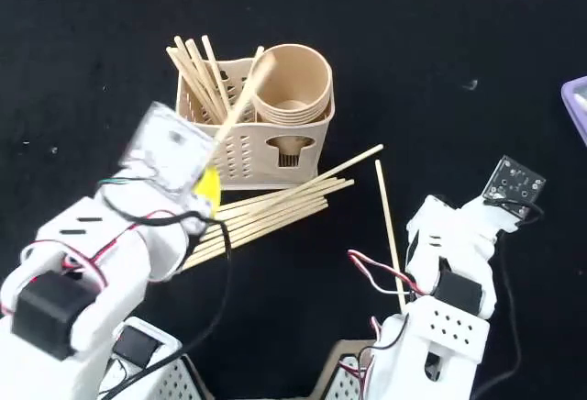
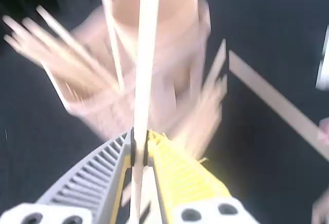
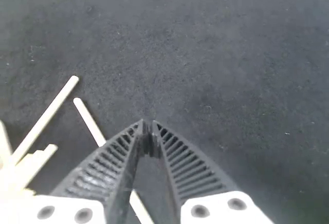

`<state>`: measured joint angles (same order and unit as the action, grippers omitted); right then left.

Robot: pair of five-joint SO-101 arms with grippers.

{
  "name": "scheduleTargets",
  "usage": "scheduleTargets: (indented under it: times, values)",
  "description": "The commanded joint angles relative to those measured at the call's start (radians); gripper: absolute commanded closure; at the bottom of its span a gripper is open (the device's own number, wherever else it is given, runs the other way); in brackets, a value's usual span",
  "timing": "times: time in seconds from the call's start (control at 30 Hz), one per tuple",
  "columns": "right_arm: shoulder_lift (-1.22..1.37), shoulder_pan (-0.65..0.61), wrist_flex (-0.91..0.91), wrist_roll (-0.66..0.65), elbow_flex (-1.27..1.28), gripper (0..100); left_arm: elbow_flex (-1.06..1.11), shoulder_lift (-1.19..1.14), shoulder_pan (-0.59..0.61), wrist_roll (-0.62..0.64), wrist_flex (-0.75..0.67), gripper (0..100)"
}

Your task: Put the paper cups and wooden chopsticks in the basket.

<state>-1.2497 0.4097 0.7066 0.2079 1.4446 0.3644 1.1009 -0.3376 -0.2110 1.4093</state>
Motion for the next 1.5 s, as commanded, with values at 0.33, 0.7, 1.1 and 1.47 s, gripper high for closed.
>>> scheduleTargets:
  times: [0.33,0.7,1.1,1.47]
  values:
    - [-0.005,-0.026,-0.02,-0.015,-0.016,98.0,0.348,-0.11,0.012,0.293,-1.223,97]
    - [-0.005,-0.028,-0.02,-0.015,-0.016,98.0,0.414,-0.241,0.196,0.295,-1.352,97]
    - [-0.005,-0.028,-0.026,-0.015,-0.007,98.0,0.519,-0.242,0.2,0.299,-1.304,86]
    - [-0.005,-0.028,-0.026,-0.015,-0.007,98.0,0.124,-0.232,0.211,0.296,-0.671,83]
